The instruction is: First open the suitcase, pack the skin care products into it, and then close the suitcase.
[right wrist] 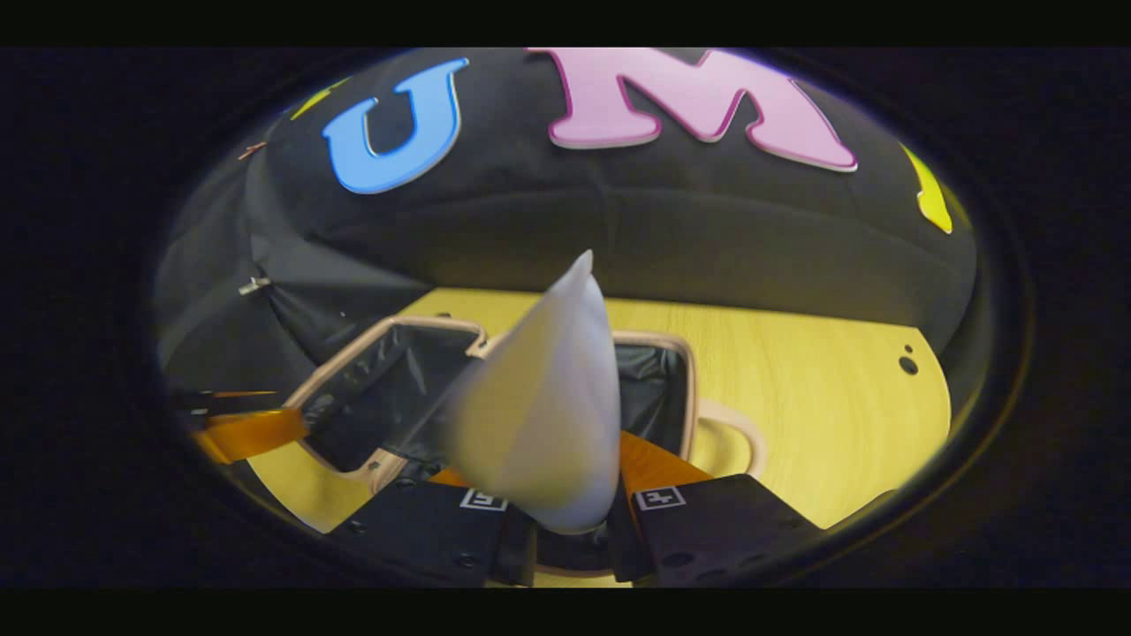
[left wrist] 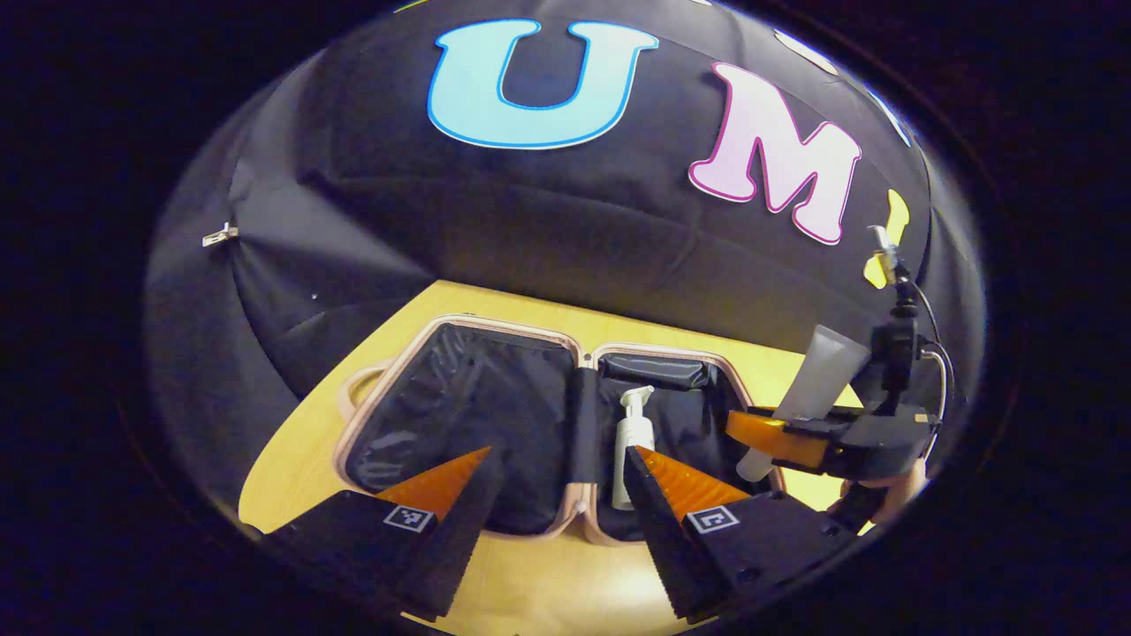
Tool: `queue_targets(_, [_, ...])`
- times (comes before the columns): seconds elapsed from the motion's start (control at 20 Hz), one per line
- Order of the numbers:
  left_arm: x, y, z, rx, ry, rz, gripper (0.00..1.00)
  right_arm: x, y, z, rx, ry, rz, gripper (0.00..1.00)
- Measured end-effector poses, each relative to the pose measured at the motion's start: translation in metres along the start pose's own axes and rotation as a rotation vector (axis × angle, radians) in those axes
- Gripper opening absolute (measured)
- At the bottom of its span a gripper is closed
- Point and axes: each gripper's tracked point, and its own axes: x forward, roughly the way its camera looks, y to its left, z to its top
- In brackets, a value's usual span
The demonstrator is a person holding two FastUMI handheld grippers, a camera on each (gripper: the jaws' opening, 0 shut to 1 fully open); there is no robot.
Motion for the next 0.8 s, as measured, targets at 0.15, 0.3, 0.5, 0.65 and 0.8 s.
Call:
queue_targets(0.15, [-0.027,0.021,-0.015,-0.055,0.003,-0.005,0.89,0.02,-0.001,-0.037,-0.014,0.129,-0.058,0.44])
queue_targets(0.3, [-0.049,0.042,-0.024,-0.106,0.002,-0.004,0.89,0.029,-0.008,-0.06,-0.019,0.217,-0.124,0.45])
queue_targets(0.5, [-0.058,0.088,-0.035,-0.115,0.01,0.056,0.89,0.032,-0.009,-0.057,0.035,0.223,-0.179,0.43])
queue_targets(0.65, [-0.051,0.12,-0.044,-0.156,0.023,0.092,0.9,0.017,0.0,-0.034,0.042,0.152,-0.176,0.62])
queue_targets(0.8, [-0.031,0.156,-0.045,-0.243,0.033,0.095,0.95,-0.018,0.011,-0.012,0.017,0.063,-0.152,1.0])
